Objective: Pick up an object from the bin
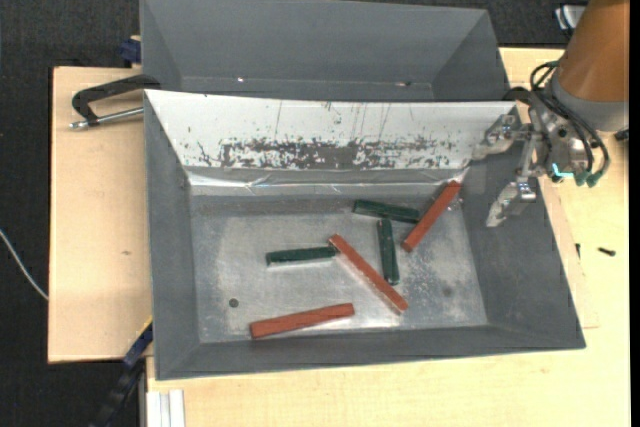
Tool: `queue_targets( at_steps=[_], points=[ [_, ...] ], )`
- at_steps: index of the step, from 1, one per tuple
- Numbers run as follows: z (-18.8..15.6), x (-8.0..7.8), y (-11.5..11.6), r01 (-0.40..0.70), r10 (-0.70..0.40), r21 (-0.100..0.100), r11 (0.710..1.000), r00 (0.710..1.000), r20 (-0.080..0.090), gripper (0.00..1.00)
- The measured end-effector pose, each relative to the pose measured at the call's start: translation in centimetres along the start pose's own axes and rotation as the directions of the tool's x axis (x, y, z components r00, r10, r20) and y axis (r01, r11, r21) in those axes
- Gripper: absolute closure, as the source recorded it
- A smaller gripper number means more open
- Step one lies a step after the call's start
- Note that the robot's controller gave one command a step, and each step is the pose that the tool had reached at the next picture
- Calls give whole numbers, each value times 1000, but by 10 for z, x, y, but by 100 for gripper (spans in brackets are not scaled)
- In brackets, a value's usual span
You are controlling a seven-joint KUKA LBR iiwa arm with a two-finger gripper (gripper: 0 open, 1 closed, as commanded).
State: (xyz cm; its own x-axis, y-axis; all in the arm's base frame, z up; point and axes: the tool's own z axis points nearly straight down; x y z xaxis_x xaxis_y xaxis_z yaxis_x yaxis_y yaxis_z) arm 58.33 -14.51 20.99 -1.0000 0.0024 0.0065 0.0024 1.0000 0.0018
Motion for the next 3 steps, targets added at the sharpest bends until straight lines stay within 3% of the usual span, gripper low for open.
queue_targets(
  at_steps=[1,2,3],
  points=[
    [-5,-2,1,2,-2,2,1000,1000,9,0],
    [55,7,42,71,-71,3,997,997,12,0],
    [97,-5,59,173,-173,1,985,985,7,0]
  ],
)
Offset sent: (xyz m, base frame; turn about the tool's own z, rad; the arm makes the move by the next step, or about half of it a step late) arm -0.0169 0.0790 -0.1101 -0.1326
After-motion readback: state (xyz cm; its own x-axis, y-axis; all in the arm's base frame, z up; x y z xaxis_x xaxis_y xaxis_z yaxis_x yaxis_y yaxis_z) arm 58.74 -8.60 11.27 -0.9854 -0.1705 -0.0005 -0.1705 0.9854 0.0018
